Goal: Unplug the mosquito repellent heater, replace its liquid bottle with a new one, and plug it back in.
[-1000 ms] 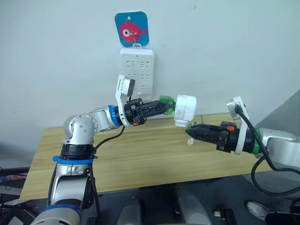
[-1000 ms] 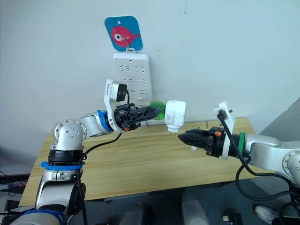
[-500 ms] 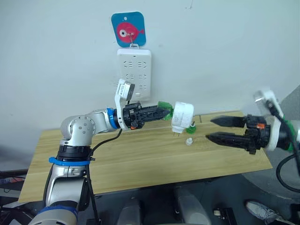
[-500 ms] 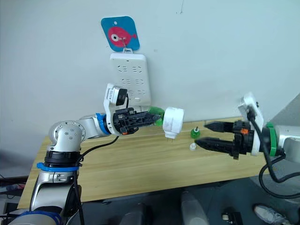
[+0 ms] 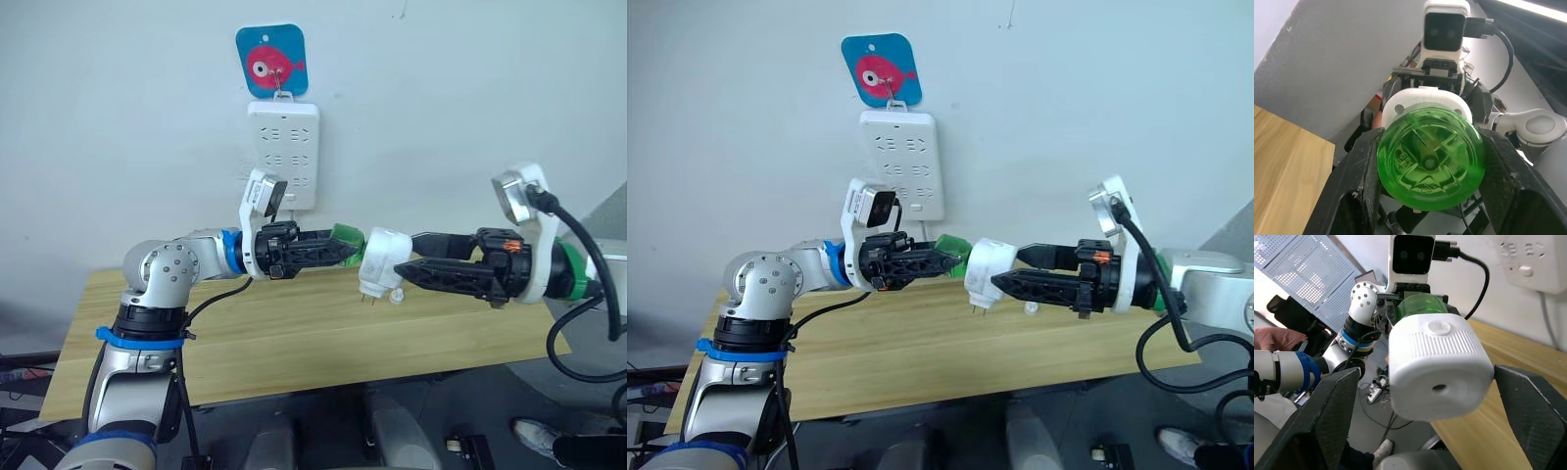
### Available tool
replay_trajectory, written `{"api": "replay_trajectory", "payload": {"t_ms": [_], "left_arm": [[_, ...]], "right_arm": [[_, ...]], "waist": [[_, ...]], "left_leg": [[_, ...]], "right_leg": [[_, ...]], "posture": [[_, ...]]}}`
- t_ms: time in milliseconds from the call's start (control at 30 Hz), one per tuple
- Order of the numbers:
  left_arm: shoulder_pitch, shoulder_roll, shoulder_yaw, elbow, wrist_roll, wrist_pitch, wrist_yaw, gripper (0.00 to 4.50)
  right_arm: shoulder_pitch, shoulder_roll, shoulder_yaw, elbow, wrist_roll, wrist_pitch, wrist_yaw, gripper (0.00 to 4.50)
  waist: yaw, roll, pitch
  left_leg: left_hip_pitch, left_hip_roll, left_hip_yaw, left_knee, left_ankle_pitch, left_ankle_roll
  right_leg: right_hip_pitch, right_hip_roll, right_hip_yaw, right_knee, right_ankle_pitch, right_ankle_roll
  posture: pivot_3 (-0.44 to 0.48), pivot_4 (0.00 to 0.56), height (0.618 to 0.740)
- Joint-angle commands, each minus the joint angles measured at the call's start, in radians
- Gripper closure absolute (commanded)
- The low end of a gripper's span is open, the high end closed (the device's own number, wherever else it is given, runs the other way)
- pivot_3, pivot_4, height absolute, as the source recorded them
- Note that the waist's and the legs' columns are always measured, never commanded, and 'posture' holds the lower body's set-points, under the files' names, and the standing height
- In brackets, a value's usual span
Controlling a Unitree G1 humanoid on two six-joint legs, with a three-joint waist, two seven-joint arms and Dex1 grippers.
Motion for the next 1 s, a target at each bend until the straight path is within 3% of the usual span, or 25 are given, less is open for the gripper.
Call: {"api": "replay_trajectory", "payload": {"t_ms": [33, 467, 567, 667, 967, 1000], "left_arm": [[-0.008, 0.003, 0.003, -0.032, -0.012, -0.003, -0.017, 2.17], [-0.006, -0.012, 0.001, -0.042, -0.012, -0.009, -0.009, 2.17], [-0.003, -0.019, 0.001, -0.046, -0.013, -0.01, -0.003, 2.17], [0.0, -0.024, 0.0, -0.05, -0.011, -0.011, -0.002, 2.17], [-0.001, 0.012, -0.007, -0.031, 0.0, 0.017, -0.01, 2.17], [-0.007, 0.022, -0.013, -0.022, 0.01, 0.018, -0.015, 1.82]], "right_arm": [[-0.032, 0.015, 0.0, 0.0, 0.019, 0.006, -0.005, 0.0], [-0.071, 0.069, 0.045, 0.013, 0.039, 0.041, -0.017, 0.0], [-0.078, 0.076, 0.05, 0.017, 0.04, 0.045, -0.024, 0.59], [-0.082, 0.08, 0.052, 0.022, 0.042, 0.049, -0.03, 1.55], [-0.089, 0.081, 0.035, 0.018, -0.004, 0.056, -0.01, 1.53], [-0.09, 0.081, 0.031, 0.017, -0.02, 0.056, -0.002, 1.53]], "waist": [[0.0, 0.0, 0.0], [-0.002, 0.0, 0.0], [-0.002, 0.0, 0.0], [-0.003, 0.0, 0.0], [-0.003, 0.0, 0.0], [-0.003, 0.0, 0.0]], "left_leg": [[0.0, 0.0, 0.0, 0.0, 0.0, 0.0], [0.0, 0.0, 0.0, 0.0, 0.0, 0.0], [0.0, 0.0, 0.0, 0.0, 0.0, 0.0], [0.0, 0.0, 0.0, 0.0, 0.0, 0.0], [0.0, 0.0, 0.0, 0.0, 0.0, 0.0], [0.0, 0.0, 0.0, 0.0, 0.0, 0.0]], "right_leg": [[0.0, 0.0, 0.0, 0.0, 0.0, 0.0], [0.0, 0.0, 0.0, 0.0, 0.0, 0.0], [0.0, -0.001, 0.0, 0.0, 0.0, 0.0], [0.0, -0.001, 0.0, 0.0, 0.0, 0.0], [0.0, -0.001, 0.0, 0.0, 0.0, 0.0], [0.0, -0.001, 0.0, 0.0, 0.0, 0.0]], "posture": [[-0.232, 0.139, 0.73], [-0.227, 0.138, 0.73], [-0.227, 0.138, 0.73], [-0.227, 0.138, 0.73], [-0.226, 0.14, 0.73], [-0.226, 0.14, 0.73]]}}
